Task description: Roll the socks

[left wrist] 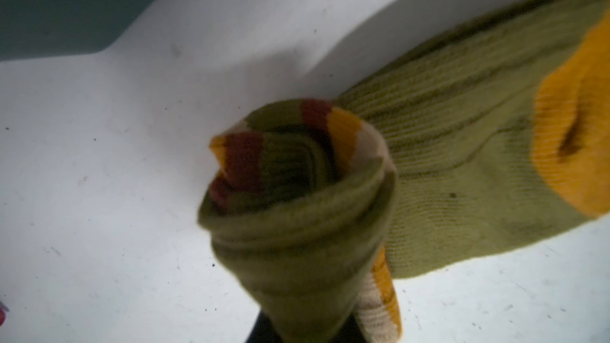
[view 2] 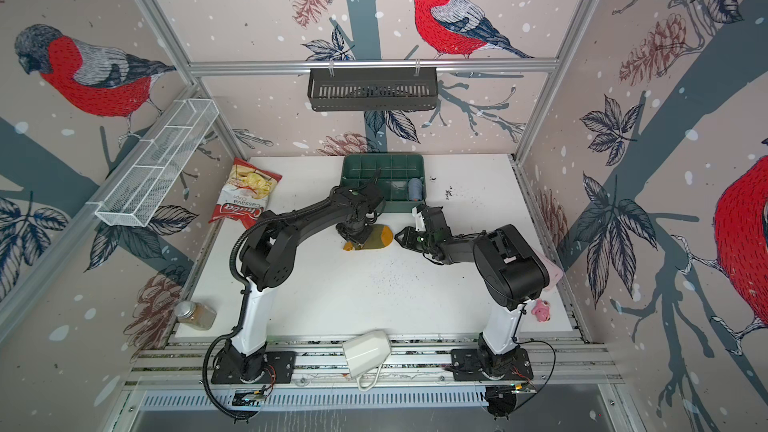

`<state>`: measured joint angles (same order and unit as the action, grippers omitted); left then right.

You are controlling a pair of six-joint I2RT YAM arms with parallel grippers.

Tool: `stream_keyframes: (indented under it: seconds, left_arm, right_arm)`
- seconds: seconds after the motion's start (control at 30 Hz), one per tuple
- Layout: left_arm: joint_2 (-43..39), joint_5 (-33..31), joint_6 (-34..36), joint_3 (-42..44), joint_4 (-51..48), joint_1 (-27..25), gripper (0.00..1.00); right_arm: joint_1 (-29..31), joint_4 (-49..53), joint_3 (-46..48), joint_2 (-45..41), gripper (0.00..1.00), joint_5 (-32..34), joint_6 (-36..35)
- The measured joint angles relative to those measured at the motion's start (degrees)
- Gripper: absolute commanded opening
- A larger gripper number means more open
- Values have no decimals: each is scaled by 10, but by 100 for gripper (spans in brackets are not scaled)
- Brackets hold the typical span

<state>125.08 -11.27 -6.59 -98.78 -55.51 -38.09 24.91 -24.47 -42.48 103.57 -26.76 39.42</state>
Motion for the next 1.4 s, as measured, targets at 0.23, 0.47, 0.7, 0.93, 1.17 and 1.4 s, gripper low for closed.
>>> stream_keyframes:
  seconds: [0.23,0.47,0.7,0.93,1.17,1.4]
  left_arm:
    - [22,-27,2,-37,-37,-7,0]
    - [30,-36,5,-55,-56,-7,0]
    - [33,-35,5,-60,-62,-7,0]
    - [44,-40,5,-79,-75,-7,0]
    - [52,-52,5,-93,-95,-13,0]
    - [60,-71,0,-99,-116,-35,0]
  right_arm:
    - [9,-45,-8,24,38,-31,18]
    - [15,-66,-32,62,32,-36,27]
    - [24,-87,-33,80,7,-34,31]
    - [44,-87,17,37,3,-30,41]
    - [69,-84,83,-46,2,7,41]
    - [107,-86,118,-69,2,40,55]
